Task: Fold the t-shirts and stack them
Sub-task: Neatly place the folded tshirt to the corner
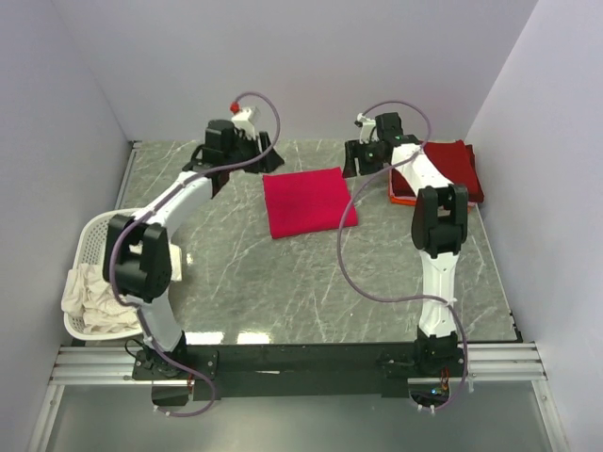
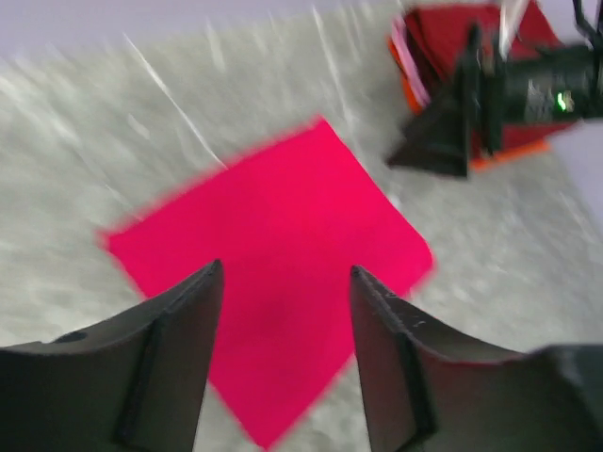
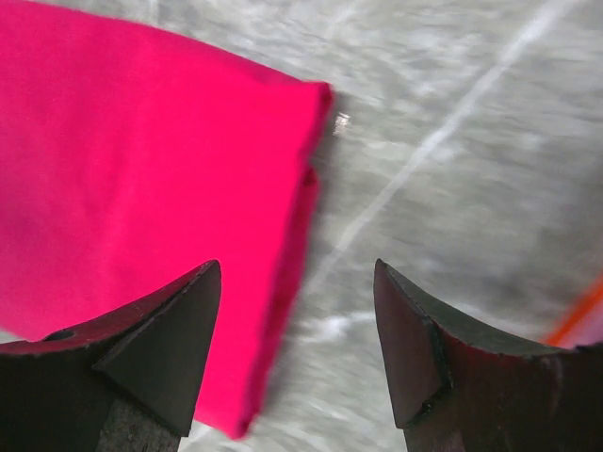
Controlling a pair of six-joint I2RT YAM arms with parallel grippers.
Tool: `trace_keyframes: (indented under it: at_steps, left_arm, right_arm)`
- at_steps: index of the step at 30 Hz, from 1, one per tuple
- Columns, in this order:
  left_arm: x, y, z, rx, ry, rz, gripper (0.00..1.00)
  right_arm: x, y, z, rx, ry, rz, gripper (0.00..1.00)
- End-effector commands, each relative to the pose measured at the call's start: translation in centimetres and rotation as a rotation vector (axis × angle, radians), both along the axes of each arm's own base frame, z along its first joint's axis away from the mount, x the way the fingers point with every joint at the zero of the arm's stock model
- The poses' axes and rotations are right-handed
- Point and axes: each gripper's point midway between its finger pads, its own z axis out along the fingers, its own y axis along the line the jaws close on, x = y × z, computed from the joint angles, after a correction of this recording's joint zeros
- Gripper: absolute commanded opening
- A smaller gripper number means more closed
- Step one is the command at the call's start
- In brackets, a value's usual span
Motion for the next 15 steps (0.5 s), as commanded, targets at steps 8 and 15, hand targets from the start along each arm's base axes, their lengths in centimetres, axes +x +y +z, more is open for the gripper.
trace_keyframes:
  at_steps: [8, 15]
  left_arm:
    - [-3.8, -1.7, -15.6, -0.117, 0.541, 0.035, 0.51]
    - [-4.6, 0.6, -19.6, -0.045, 0.619, 0.189, 0.46]
  right_arm:
    - [-0.7, 3.2, -3.1, 0.145, 0.231, -0.063, 0.72]
    - [-2.1, 3.9, -4.9, 0.161, 0.336, -0.06, 0.73]
